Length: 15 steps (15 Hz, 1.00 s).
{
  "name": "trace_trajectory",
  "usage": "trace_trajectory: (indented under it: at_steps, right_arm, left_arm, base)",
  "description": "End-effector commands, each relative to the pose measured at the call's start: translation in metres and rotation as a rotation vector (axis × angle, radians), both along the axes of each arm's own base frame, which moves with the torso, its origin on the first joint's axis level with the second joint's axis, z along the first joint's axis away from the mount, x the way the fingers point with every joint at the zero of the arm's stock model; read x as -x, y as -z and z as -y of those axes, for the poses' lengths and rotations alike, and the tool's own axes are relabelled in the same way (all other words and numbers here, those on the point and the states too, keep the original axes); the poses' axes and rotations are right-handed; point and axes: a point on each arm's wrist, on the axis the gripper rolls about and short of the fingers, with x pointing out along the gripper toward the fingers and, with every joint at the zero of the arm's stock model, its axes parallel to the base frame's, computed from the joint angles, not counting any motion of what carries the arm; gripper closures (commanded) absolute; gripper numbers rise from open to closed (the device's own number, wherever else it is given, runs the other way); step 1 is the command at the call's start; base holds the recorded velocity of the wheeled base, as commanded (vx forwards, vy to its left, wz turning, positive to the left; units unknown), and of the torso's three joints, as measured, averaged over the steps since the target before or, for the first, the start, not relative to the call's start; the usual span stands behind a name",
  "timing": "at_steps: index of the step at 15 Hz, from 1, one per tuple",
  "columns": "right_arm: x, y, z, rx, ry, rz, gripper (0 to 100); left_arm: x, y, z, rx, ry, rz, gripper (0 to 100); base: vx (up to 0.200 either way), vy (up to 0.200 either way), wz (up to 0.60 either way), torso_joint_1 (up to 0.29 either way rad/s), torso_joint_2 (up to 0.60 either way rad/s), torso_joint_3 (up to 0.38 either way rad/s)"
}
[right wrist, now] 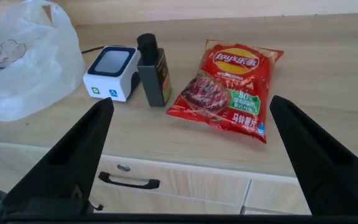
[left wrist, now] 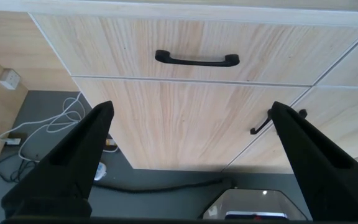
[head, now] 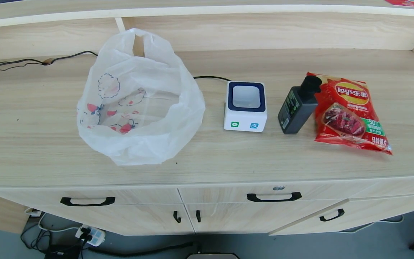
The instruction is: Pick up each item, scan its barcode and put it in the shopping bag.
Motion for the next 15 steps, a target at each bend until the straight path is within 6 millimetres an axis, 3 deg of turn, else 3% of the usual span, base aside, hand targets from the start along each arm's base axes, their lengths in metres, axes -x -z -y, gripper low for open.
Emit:
trace_trajectory:
  at_steps: [1, 5, 9, 11, 15]
  right_arm:
    - [-0.05, 0.005, -0.016, -0.036, -0.141, -0.158, 0]
    - [-0.073, 0.0, -0.02, -0.07, -0.065, -0.031, 0]
    - [-0.063, 0.041, -0.027, 0.023, -0.13, -0.121, 0]
    - [-0.066, 0.045, -0.028, 0.038, -0.132, -0.128, 0]
    - [-0.107, 0.04, -0.041, 0.027, -0.127, -0.08, 0]
  left_arm:
    - [0.0, 0.0, 0.0, -0.001, 0.001, -0.001, 0]
    - [0.0, 0.0, 0.0, -0.004, 0.0, -0.001, 0]
    - [0.0, 0.0, 0.0, -0.002, 0.0, 0.002, 0]
    - [0.0, 0.0, 0.0, -0.001, 0.0, 0.001, 0]
    - [0.0, 0.0, 0.0, -0.001, 0.001, -0.001, 0]
  base:
    - [0.0, 0.0, 0.0, 0.0, 0.0, 0.0]
    - [0.0, 0.0, 0.0, 0.0, 0.0, 0.0]
    - [0.0, 0.0, 0.0, 0.0, 0.0, 0.0]
    - [0.0, 0.0, 0.0, 0.0, 0.0, 0.0]
    - [0.0, 0.0, 0.0, 0.0, 0.0, 0.0]
